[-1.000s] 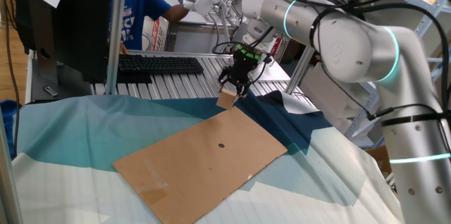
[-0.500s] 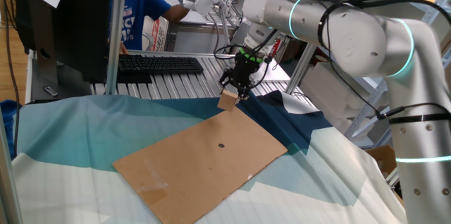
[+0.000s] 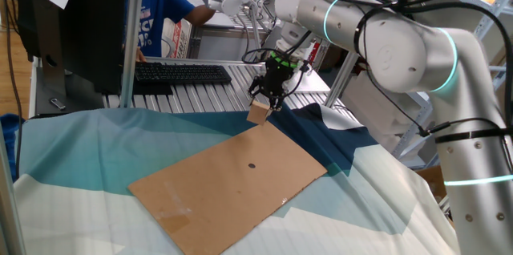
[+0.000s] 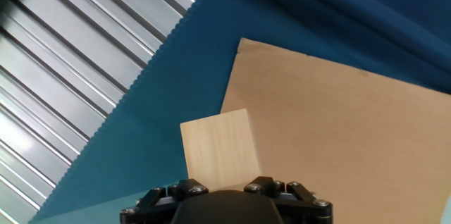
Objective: Grab the block and place it at the designated location
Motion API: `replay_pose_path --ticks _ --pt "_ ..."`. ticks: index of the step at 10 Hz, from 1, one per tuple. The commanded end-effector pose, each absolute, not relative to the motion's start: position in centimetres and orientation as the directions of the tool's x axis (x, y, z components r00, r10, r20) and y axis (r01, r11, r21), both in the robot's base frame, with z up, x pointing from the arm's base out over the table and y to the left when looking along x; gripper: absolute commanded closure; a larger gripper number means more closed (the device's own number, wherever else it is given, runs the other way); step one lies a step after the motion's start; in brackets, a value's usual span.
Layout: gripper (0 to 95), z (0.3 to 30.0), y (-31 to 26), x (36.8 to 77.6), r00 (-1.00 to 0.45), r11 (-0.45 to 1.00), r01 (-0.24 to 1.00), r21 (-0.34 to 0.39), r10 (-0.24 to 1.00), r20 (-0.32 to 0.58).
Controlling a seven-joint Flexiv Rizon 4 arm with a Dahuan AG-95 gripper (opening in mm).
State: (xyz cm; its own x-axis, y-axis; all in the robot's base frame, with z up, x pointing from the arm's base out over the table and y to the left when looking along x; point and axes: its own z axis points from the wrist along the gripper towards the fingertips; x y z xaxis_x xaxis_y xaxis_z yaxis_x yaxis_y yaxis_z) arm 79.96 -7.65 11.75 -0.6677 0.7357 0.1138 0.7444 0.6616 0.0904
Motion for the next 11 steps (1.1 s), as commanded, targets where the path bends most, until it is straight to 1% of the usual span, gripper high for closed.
replay_pose_path --ticks 1,3,7,11 --pt "95.0 11.80 -7.64 79.63 -0.663 0.657 0.749 0.088 0.740 0.115" --pt "95.0 11.80 -7.64 79.63 -0.662 0.659 0.749 0.072 0.739 0.123" --pt "95.0 11.80 -7.64 79.63 -0.665 0.663 0.746 0.063 0.739 0.107" --pt "95.0 11.80 -7.64 79.63 -0.667 0.666 0.744 0.056 0.736 0.116"
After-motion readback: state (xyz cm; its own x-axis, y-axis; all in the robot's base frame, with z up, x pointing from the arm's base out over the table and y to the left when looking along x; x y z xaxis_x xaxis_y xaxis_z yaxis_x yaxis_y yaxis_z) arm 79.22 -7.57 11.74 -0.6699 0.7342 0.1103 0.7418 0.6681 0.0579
